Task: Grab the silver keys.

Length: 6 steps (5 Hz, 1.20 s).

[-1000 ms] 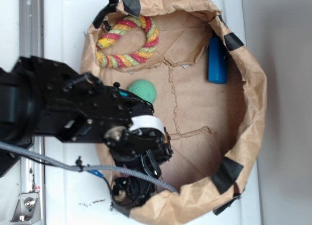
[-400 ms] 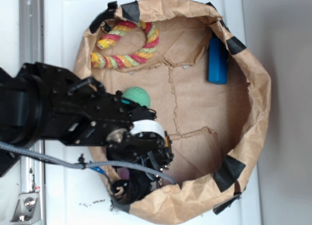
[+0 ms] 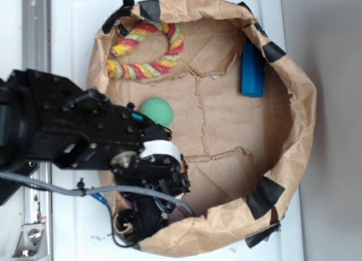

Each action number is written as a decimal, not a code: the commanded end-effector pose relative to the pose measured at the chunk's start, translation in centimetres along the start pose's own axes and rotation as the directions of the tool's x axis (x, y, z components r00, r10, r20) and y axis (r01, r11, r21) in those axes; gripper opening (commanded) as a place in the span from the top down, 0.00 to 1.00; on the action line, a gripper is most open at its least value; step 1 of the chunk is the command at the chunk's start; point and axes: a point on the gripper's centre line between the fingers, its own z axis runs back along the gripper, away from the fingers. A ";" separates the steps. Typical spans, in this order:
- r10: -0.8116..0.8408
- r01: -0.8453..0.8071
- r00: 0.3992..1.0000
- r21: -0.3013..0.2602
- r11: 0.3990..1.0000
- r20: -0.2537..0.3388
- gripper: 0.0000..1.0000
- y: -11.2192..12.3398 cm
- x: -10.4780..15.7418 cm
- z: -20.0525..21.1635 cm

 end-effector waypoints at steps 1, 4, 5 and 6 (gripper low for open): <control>0.191 -0.197 0.966 0.017 0.980 0.176 1.00 1.3 5.7 9.9; 0.125 -0.153 0.944 0.068 0.986 0.304 1.00 0.7 4.9 14.7; 0.135 -0.166 0.946 0.082 0.983 0.294 1.00 1.0 5.1 14.5; 0.145 -0.183 0.943 0.102 0.978 0.298 1.00 1.3 5.2 14.1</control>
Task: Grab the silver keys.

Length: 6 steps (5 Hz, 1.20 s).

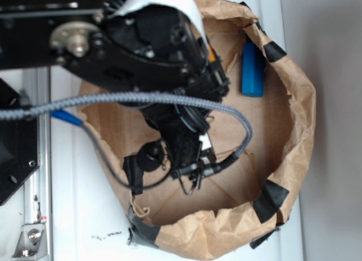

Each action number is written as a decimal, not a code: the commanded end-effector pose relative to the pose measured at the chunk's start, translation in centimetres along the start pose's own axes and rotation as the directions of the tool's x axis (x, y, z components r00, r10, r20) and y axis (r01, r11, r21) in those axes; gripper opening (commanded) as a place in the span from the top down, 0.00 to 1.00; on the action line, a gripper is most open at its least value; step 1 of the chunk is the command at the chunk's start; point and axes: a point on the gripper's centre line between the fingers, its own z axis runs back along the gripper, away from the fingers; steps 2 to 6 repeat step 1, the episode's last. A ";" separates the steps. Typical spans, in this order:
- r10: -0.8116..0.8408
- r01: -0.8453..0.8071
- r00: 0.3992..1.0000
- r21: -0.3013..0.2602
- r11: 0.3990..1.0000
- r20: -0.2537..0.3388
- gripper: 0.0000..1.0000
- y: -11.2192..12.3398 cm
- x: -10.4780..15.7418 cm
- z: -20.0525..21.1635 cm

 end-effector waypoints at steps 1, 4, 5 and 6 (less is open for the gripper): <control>-0.006 0.005 0.999 0.028 1.000 0.033 1.00 -0.6 0.0 0.8; -0.006 0.005 0.999 0.028 1.000 0.033 1.00 -0.6 0.0 0.8; -0.006 0.005 0.999 0.028 1.000 0.033 1.00 -0.6 0.0 0.8; -0.006 0.005 0.999 0.028 1.000 0.033 1.00 -0.6 0.0 0.8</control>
